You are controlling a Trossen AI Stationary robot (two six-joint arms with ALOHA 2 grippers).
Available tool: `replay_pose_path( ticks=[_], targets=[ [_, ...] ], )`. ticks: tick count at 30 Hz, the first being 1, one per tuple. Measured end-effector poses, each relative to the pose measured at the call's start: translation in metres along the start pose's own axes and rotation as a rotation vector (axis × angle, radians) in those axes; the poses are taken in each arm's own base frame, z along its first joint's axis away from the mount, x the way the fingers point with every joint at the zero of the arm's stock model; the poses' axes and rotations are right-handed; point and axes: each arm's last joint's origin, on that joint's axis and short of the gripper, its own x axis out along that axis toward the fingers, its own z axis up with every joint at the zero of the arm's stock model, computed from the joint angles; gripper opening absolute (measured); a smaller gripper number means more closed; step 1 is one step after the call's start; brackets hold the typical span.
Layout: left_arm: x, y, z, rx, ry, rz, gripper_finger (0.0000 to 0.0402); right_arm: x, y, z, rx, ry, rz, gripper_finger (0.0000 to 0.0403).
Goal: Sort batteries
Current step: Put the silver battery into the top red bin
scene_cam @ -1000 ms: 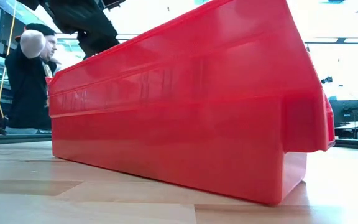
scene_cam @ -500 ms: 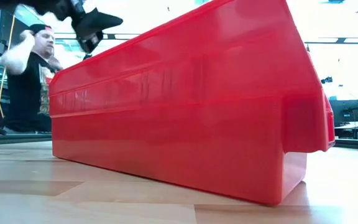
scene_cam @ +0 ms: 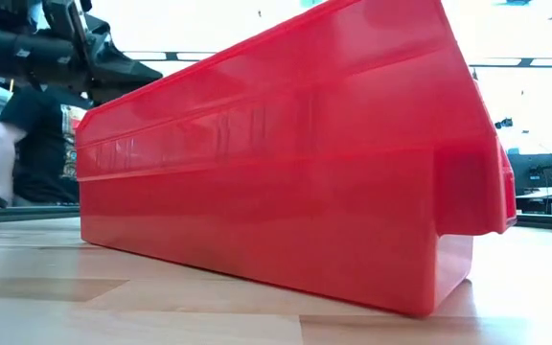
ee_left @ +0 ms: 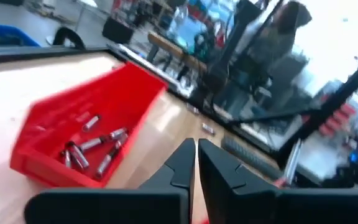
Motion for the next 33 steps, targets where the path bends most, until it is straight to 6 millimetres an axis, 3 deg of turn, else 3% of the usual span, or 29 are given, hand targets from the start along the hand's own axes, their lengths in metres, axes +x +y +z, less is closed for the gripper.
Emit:
replay_pose_path(
  ticks=[4, 7, 11, 14, 19, 21, 26, 33],
  targets=[
    [-0.002, 0.005, 0.006, -0.065, -0.048, 0.003, 0.0002, 0.002, -0.016, -0.016, 0.064, 0.015, -0.004, 0.0147],
    [-0.002, 0.004, 0.014, -0.074, -0.082, 0.001, 0.0004, 0.017, -0.024, -0.031, 0.090, 0.077, -0.071, 0.0135],
    [0.002, -0.005, 0.037, -0.037, -0.121, 0.023, 0.0003, 0.065, -0.023, -0.053, 0.080, 0.237, -0.172, 0.0139],
    [0.009, -0.011, 0.059, 0.047, -0.075, 0.095, 0.0009, 0.110, -0.024, -0.077, 0.042, 0.453, -0.227, 0.0157],
    [0.019, -0.019, 0.089, 0.161, 0.026, 0.214, 0.0048, 0.170, -0.036, -0.126, 0.103, 0.755, -0.307, 0.0206],
    [0.021, -0.021, 0.097, 0.176, 0.036, 0.230, 0.0071, 0.185, -0.039, -0.146, 0.164, 0.828, -0.306, 0.0225],
    [0.024, -0.022, 0.101, 0.166, 0.060, 0.240, 0.0131, 0.203, -0.044, -0.180, 0.337, 0.860, -0.336, 0.0253],
    [0.025, -0.019, 0.094, 0.147, 0.122, 0.272, 0.0171, 0.205, -0.036, -0.191, 0.488, 0.827, -0.365, 0.0256]
  ],
)
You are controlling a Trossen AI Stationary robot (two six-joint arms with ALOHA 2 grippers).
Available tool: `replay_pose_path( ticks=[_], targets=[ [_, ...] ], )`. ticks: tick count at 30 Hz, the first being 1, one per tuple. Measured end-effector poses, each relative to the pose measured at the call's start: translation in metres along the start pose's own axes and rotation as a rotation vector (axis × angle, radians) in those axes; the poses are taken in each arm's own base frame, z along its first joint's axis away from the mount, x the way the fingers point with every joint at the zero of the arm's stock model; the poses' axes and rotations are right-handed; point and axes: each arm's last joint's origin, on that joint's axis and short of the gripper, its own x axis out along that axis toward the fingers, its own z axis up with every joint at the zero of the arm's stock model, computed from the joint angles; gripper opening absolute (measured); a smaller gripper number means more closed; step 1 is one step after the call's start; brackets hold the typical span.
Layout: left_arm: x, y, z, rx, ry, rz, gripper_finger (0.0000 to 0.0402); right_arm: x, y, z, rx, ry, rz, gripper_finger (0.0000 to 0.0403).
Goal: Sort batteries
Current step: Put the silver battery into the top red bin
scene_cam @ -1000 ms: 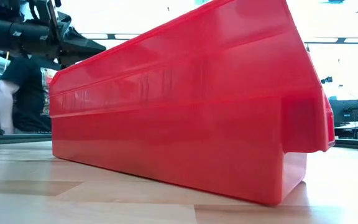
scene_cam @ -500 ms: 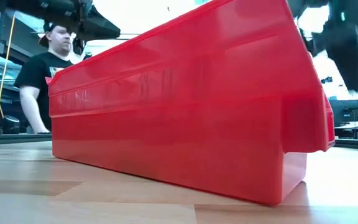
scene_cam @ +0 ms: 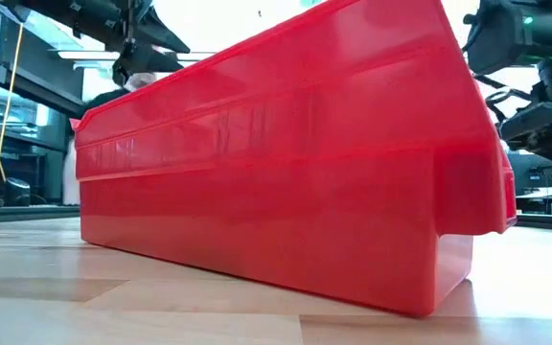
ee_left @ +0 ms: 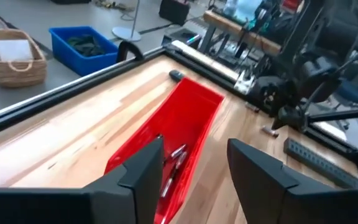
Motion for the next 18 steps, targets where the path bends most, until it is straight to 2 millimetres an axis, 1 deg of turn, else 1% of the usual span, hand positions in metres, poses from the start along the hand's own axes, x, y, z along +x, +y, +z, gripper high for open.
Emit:
replay_pose_path(
  ticks=[5, 11, 14, 18],
  targets=[
    [0.000, 0.001, -0.002, 0.005, 0.018, 0.007, 0.0172, 0.008, 0.004, -0.005, 0.063, -0.020, -0.049, 0.0256],
    [0.000, 0.001, -0.002, 0.006, 0.022, 0.009, 0.0172, 0.027, 0.014, -0.006, 0.084, -0.017, -0.126, 0.0248],
    [0.000, 0.001, -0.003, 0.016, 0.026, 0.008, 0.0172, 0.037, 0.019, -0.004, 0.081, -0.016, -0.169, 0.0230],
    [0.000, 0.001, -0.004, 0.018, 0.038, 0.010, 0.0172, 0.051, 0.021, 0.001, 0.108, 0.036, -0.147, 0.0185]
  ],
)
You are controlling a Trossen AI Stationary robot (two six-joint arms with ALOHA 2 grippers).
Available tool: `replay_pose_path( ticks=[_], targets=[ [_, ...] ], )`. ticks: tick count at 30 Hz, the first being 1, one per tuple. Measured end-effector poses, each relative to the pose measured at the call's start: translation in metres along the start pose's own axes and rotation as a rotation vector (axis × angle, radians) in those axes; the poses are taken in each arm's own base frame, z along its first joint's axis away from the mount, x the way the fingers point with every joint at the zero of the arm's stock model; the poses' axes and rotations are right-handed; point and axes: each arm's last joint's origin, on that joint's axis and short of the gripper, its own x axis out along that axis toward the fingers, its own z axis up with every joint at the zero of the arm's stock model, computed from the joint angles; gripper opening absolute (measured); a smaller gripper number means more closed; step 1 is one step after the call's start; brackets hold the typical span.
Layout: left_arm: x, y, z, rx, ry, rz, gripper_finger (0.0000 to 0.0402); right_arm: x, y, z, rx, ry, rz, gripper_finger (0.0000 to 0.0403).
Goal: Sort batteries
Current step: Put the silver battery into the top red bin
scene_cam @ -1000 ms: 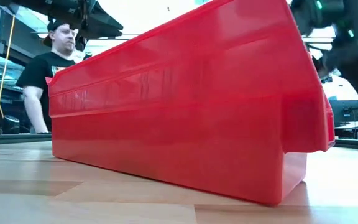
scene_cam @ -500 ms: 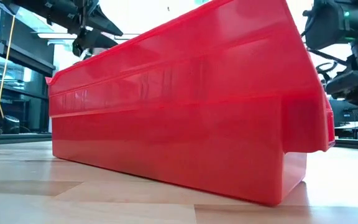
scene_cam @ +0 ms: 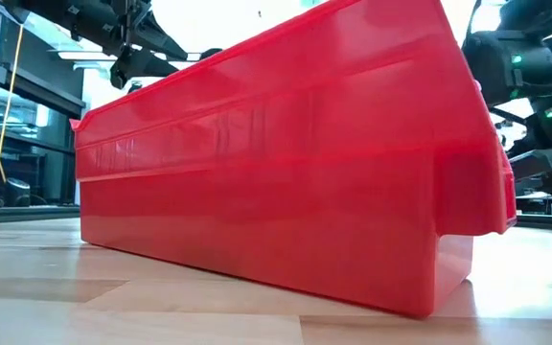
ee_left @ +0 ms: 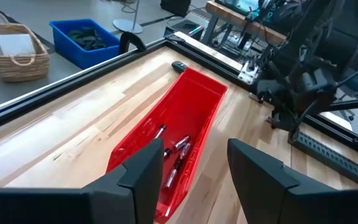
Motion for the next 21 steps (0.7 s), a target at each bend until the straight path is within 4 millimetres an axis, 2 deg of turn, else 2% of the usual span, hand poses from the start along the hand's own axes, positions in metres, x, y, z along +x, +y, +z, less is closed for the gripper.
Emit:
replay_pose_path(
  ticks=[3, 7, 9, 13, 16, 19, 21],
  targets=[
    [0.000, 0.000, 0.000, 0.000, 0.001, -0.003, 0.0172, 0.000, 0.002, 0.003, 0.014, 0.016, 0.023, 0.0137],
    [-0.004, -0.001, 0.003, 0.005, -0.032, -0.016, 0.0172, -0.012, 0.006, 0.008, -0.030, -0.007, 0.079, 0.0039],
    [-0.007, -0.001, 0.007, 0.022, -0.066, -0.030, 0.0172, -0.025, 0.014, 0.008, -0.048, -0.100, 0.146, 0.0033],
    [-0.016, -0.002, 0.015, 0.035, -0.148, -0.060, 0.0172, -0.077, 0.027, 0.004, -0.045, -0.278, 0.335, 0.0033],
    [-0.020, -0.002, 0.018, 0.077, -0.186, -0.054, 0.0172, -0.126, 0.044, 0.005, -0.002, -0.484, 0.547, 0.0033],
    [-0.021, 0.000, 0.019, 0.101, -0.198, -0.010, 0.0172, -0.164, 0.056, 0.021, -0.005, -0.662, 0.660, 0.0033],
    [-0.020, 0.000, 0.019, 0.092, -0.199, 0.003, 0.0172, -0.171, 0.067, 0.040, -0.018, -0.701, 0.657, 0.0033]
  ],
)
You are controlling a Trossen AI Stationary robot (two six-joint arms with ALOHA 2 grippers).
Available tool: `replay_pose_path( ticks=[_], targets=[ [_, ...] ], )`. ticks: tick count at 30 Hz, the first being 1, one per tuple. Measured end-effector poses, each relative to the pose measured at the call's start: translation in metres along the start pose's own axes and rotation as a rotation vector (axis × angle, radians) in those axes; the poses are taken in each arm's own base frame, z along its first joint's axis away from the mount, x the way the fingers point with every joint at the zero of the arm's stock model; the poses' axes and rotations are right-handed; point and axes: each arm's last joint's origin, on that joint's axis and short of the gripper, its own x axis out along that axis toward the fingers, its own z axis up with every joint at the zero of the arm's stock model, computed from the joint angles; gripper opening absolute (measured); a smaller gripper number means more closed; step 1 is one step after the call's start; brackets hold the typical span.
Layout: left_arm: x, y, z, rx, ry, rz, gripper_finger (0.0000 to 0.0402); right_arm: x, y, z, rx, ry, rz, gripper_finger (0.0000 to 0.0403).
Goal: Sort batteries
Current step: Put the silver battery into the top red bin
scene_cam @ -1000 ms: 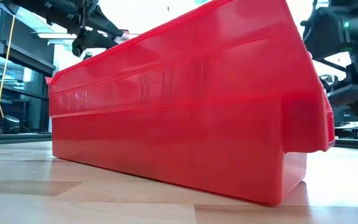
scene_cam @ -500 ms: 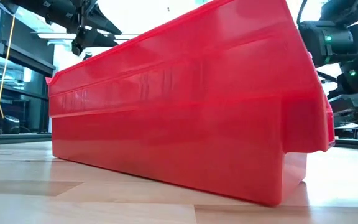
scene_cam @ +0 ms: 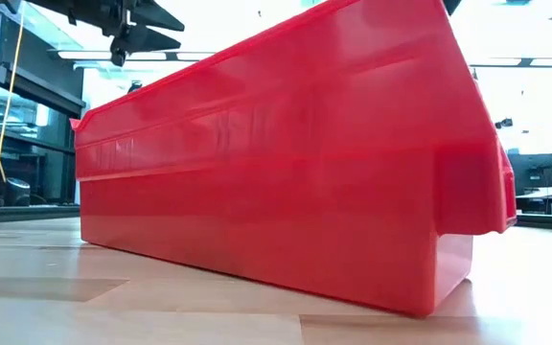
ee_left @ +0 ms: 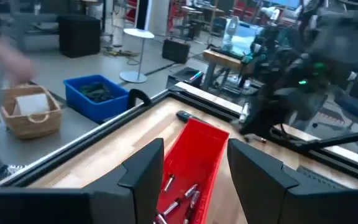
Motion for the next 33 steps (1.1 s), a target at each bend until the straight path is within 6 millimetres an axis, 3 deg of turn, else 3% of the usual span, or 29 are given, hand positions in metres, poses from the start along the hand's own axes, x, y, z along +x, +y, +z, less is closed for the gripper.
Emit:
replay_pose_path(
  ticks=[4, 9, 13, 18, 21, 23, 27, 33],
  targets=[
    [0.001, 0.000, -0.001, -0.030, 0.005, 0.005, 0.0172, 0.036, 0.008, 0.026, -0.063, 0.033, 0.015, 0.0051],
    [0.001, 0.000, -0.001, -0.045, 0.000, 0.013, 0.0172, 0.070, 0.002, 0.032, -0.113, 0.126, -0.037, 0.0138],
    [0.001, 0.000, -0.001, -0.065, 0.002, 0.016, 0.0172, 0.062, 0.002, 0.040, -0.188, 0.147, -0.052, 0.0198],
    [0.001, 0.001, -0.001, -0.066, -0.002, 0.032, 0.0172, 0.008, -0.009, 0.044, -0.240, 0.096, -0.216, 0.0227],
    [0.001, 0.001, -0.001, -0.064, -0.009, 0.053, 0.0172, -0.024, -0.025, 0.031, -0.216, 0.126, -0.318, 0.0229],
    [0.001, 0.002, 0.000, -0.064, -0.012, 0.062, 0.0172, -0.033, -0.045, 0.013, -0.188, 0.200, -0.432, 0.0230],
    [0.001, 0.002, 0.000, -0.057, -0.014, 0.067, 0.0172, -0.022, -0.086, -0.024, -0.118, 0.351, -0.613, 0.0230],
    [0.001, 0.002, 0.000, -0.056, -0.014, 0.069, 0.0172, 0.003, -0.137, -0.053, 0.047, 0.444, -0.824, 0.0231]
  ],
)
